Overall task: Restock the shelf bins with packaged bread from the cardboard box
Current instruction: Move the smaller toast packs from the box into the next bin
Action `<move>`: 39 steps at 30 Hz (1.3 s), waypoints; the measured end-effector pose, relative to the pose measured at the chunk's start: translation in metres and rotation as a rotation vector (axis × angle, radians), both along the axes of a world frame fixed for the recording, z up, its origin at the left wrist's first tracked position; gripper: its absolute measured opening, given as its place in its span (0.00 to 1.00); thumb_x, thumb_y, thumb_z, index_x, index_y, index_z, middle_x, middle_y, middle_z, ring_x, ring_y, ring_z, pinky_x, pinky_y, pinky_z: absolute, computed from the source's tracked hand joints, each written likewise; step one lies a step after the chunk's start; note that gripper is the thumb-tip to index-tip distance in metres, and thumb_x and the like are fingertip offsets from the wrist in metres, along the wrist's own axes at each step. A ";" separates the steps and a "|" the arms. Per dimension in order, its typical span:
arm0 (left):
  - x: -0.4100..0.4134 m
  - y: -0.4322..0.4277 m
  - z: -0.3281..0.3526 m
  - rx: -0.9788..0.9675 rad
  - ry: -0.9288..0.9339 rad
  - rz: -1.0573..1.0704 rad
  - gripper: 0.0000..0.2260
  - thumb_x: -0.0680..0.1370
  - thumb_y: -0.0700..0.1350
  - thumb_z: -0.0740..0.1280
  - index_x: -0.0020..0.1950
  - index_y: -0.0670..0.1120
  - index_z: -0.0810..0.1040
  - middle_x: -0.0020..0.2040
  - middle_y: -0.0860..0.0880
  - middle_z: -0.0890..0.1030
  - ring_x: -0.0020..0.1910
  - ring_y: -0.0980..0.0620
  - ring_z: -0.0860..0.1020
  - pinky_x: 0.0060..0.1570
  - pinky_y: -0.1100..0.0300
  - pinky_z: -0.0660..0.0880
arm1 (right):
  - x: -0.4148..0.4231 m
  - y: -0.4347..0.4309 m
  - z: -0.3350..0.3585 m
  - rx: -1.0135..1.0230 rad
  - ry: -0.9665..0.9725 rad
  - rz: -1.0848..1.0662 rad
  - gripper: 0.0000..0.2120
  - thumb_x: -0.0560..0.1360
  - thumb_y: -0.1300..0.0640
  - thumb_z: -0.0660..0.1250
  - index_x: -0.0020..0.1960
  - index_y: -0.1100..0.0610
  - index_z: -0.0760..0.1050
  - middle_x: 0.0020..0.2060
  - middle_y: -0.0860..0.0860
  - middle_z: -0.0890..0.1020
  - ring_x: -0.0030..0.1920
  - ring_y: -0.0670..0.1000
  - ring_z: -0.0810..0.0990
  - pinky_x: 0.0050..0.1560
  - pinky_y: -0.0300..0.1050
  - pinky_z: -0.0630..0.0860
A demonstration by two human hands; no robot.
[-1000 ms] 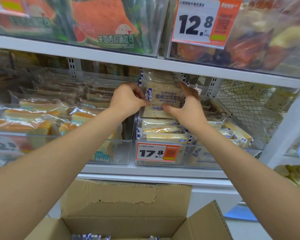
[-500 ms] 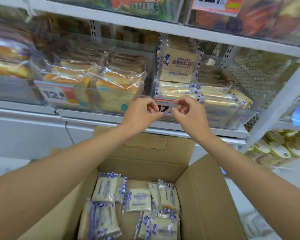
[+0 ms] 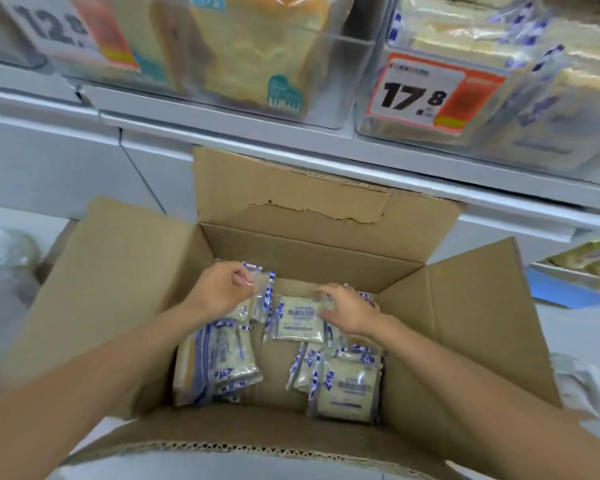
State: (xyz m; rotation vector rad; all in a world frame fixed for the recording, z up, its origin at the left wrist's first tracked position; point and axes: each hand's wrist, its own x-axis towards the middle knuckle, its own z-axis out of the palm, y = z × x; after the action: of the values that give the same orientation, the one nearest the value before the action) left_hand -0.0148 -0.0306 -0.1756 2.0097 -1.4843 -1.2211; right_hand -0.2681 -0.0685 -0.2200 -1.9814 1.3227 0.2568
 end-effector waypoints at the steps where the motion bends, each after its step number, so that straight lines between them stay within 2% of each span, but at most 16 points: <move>1: 0.002 0.003 -0.007 0.017 0.010 0.019 0.07 0.72 0.38 0.74 0.38 0.46 0.78 0.35 0.52 0.79 0.32 0.68 0.76 0.38 0.70 0.69 | 0.008 -0.002 -0.017 0.025 0.007 0.031 0.27 0.78 0.55 0.67 0.75 0.58 0.64 0.73 0.55 0.68 0.73 0.54 0.65 0.72 0.44 0.60; 5: 0.007 0.011 -0.025 0.127 0.061 0.031 0.04 0.74 0.42 0.74 0.46 0.45 0.80 0.41 0.50 0.80 0.40 0.55 0.78 0.38 0.65 0.72 | 0.032 -0.006 -0.076 0.038 0.180 0.201 0.34 0.81 0.50 0.59 0.80 0.55 0.44 0.79 0.57 0.52 0.79 0.56 0.48 0.78 0.52 0.46; 7: 0.007 0.011 -0.028 0.145 0.074 0.030 0.05 0.74 0.43 0.74 0.47 0.45 0.80 0.41 0.51 0.80 0.42 0.53 0.79 0.40 0.65 0.73 | 0.038 -0.005 -0.088 -0.037 0.277 0.306 0.35 0.80 0.55 0.60 0.79 0.57 0.43 0.76 0.60 0.58 0.77 0.61 0.50 0.77 0.53 0.44; 10: 0.007 0.010 -0.030 0.173 0.080 0.033 0.05 0.75 0.42 0.73 0.49 0.45 0.80 0.43 0.51 0.80 0.44 0.52 0.79 0.44 0.60 0.75 | 0.040 -0.004 -0.087 -0.125 0.253 0.337 0.30 0.74 0.65 0.63 0.75 0.59 0.60 0.66 0.59 0.71 0.68 0.60 0.66 0.73 0.49 0.57; 13: 0.004 0.007 -0.032 0.170 0.068 0.051 0.06 0.75 0.42 0.72 0.51 0.46 0.79 0.49 0.49 0.81 0.52 0.50 0.80 0.47 0.62 0.75 | 0.030 -0.001 -0.063 0.021 0.051 0.188 0.21 0.75 0.63 0.64 0.68 0.55 0.71 0.61 0.54 0.73 0.60 0.56 0.73 0.62 0.48 0.71; 16: -0.008 0.003 -0.027 0.240 0.127 -0.034 0.24 0.73 0.48 0.75 0.66 0.47 0.72 0.62 0.53 0.74 0.62 0.53 0.74 0.58 0.61 0.71 | 0.020 0.004 -0.021 -0.003 -0.213 -0.004 0.07 0.73 0.62 0.68 0.50 0.59 0.75 0.45 0.52 0.72 0.47 0.54 0.72 0.54 0.51 0.72; 18: -0.016 0.001 -0.022 0.364 0.231 -0.118 0.34 0.70 0.54 0.77 0.72 0.47 0.69 0.65 0.55 0.72 0.67 0.55 0.71 0.64 0.60 0.68 | 0.015 0.008 0.007 0.070 -0.363 -0.120 0.09 0.72 0.62 0.71 0.51 0.59 0.77 0.44 0.50 0.73 0.47 0.51 0.74 0.56 0.47 0.72; 20: -0.021 0.002 -0.018 0.391 0.261 -0.170 0.32 0.67 0.58 0.77 0.65 0.43 0.77 0.63 0.50 0.80 0.64 0.53 0.76 0.67 0.56 0.70 | 0.007 0.012 0.022 0.144 -0.399 -0.180 0.20 0.72 0.59 0.74 0.63 0.55 0.76 0.52 0.50 0.75 0.53 0.46 0.75 0.61 0.40 0.71; 21: -0.022 0.004 -0.015 0.376 0.274 -0.168 0.26 0.69 0.56 0.76 0.60 0.42 0.79 0.59 0.48 0.82 0.61 0.52 0.78 0.65 0.55 0.72 | 0.000 0.015 0.023 0.151 -0.357 -0.174 0.26 0.73 0.56 0.74 0.69 0.55 0.71 0.58 0.50 0.75 0.58 0.46 0.74 0.64 0.40 0.70; 23: -0.022 0.010 -0.010 0.352 0.299 -0.138 0.11 0.75 0.46 0.73 0.54 0.44 0.79 0.56 0.51 0.82 0.61 0.51 0.77 0.58 0.66 0.73 | -0.014 0.028 0.018 0.152 -0.178 -0.096 0.32 0.75 0.54 0.72 0.75 0.56 0.63 0.68 0.53 0.72 0.66 0.49 0.72 0.69 0.43 0.67; 25: -0.014 0.020 -0.010 0.341 0.307 -0.128 0.09 0.77 0.42 0.71 0.55 0.47 0.76 0.58 0.56 0.77 0.64 0.51 0.74 0.56 0.70 0.69 | -0.025 0.046 0.005 0.162 -0.029 0.002 0.35 0.76 0.55 0.69 0.78 0.56 0.57 0.74 0.53 0.65 0.73 0.51 0.64 0.71 0.42 0.61; 27: -0.002 0.027 -0.014 0.354 0.304 -0.115 0.13 0.75 0.46 0.74 0.56 0.47 0.76 0.59 0.53 0.79 0.65 0.50 0.75 0.63 0.61 0.71 | -0.029 0.061 -0.009 0.178 0.056 0.075 0.37 0.76 0.56 0.68 0.78 0.56 0.53 0.75 0.54 0.62 0.74 0.53 0.60 0.72 0.43 0.60; 29: 0.010 0.032 -0.016 0.375 0.316 -0.079 0.19 0.74 0.47 0.74 0.62 0.45 0.75 0.60 0.49 0.81 0.62 0.50 0.78 0.66 0.50 0.72 | -0.027 0.071 -0.019 0.114 0.173 0.250 0.33 0.75 0.58 0.68 0.76 0.57 0.58 0.69 0.56 0.70 0.70 0.54 0.64 0.68 0.45 0.64; 32: 0.017 0.036 -0.012 0.373 0.340 -0.026 0.20 0.77 0.44 0.71 0.68 0.45 0.71 0.63 0.47 0.80 0.61 0.50 0.78 0.65 0.50 0.74 | -0.019 0.076 -0.027 -0.025 0.253 0.489 0.20 0.75 0.65 0.64 0.66 0.56 0.72 0.60 0.54 0.76 0.65 0.55 0.69 0.64 0.45 0.63; 35: 0.019 0.032 -0.012 0.393 0.388 -0.001 0.15 0.80 0.42 0.67 0.66 0.49 0.71 0.60 0.49 0.81 0.57 0.50 0.81 0.61 0.47 0.76 | -0.011 0.059 -0.018 0.018 0.022 0.220 0.15 0.74 0.67 0.64 0.58 0.54 0.76 0.52 0.51 0.77 0.55 0.51 0.75 0.54 0.46 0.69; 39: 0.008 0.024 -0.005 0.376 0.361 -0.056 0.32 0.76 0.57 0.69 0.76 0.53 0.59 0.74 0.54 0.67 0.68 0.52 0.71 0.63 0.52 0.71 | 0.019 0.020 0.029 0.047 -0.384 -0.180 0.19 0.71 0.66 0.72 0.56 0.50 0.72 0.43 0.48 0.75 0.41 0.47 0.74 0.48 0.47 0.76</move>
State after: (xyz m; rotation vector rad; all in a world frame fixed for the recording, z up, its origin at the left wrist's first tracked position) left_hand -0.0065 -0.0067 -0.1808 1.8333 -1.2090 -1.8870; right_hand -0.2488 -0.0481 -0.1909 -1.7490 1.2181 -0.1704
